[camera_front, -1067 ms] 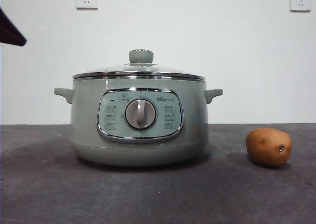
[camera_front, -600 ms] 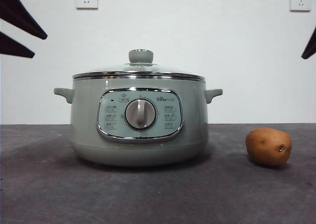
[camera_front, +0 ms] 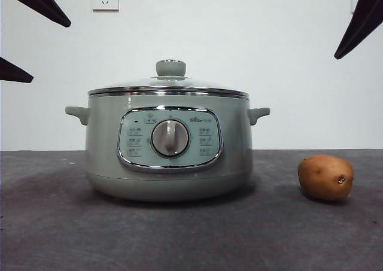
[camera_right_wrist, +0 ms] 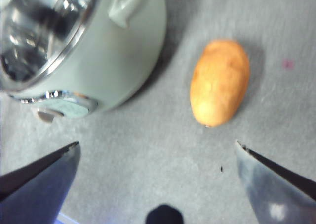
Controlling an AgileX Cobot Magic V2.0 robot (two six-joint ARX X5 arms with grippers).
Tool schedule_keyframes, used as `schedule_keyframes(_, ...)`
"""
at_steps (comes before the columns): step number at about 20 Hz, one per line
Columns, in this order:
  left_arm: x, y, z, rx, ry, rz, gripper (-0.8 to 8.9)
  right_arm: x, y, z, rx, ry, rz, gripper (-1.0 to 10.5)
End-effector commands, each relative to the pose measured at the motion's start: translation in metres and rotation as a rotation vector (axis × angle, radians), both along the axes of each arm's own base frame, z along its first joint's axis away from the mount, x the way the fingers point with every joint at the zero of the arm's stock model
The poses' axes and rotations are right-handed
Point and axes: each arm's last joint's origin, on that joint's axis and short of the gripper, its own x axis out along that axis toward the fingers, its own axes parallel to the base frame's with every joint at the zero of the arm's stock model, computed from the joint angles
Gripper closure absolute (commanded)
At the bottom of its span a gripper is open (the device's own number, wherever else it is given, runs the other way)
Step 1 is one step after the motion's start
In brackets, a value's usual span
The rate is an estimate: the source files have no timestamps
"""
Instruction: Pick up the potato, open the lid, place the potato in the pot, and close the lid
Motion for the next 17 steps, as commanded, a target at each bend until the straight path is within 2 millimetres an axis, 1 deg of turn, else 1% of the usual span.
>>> schedule_keyframes(1, 0.001, 0.0, 0.0, -0.006, -0.006, -0.009, 0.91, 0.002, 0.0, 0.002, 0.033, 0.01, -0.039, 1.6)
schedule_keyframes(5, 0.001, 0.0, 0.001, -0.008, -0.005, -0.007, 0.91, 0.007, 0.0, -0.002, 0.024, 0.034, -0.071, 1.6)
schedule_keyframes(9, 0.002, -0.001, 0.002, -0.009, -0.026, -0.011, 0.91, 0.025, 0.002, -0.013, -0.023, 0.13, -0.09, 1.6)
schedule_keyframes(12, 0.001, -0.004, 0.002, -0.005, -0.03, -0.029, 0.91, 0.045, 0.01, -0.023, -0.114, 0.184, -0.102, 1.6)
schedule_keyframes(17, 0.0, -0.01, 0.002, 0.007, -0.046, -0.071, 0.91, 0.074, 0.036, -0.038, -0.298, 0.227, -0.097, 1.6)
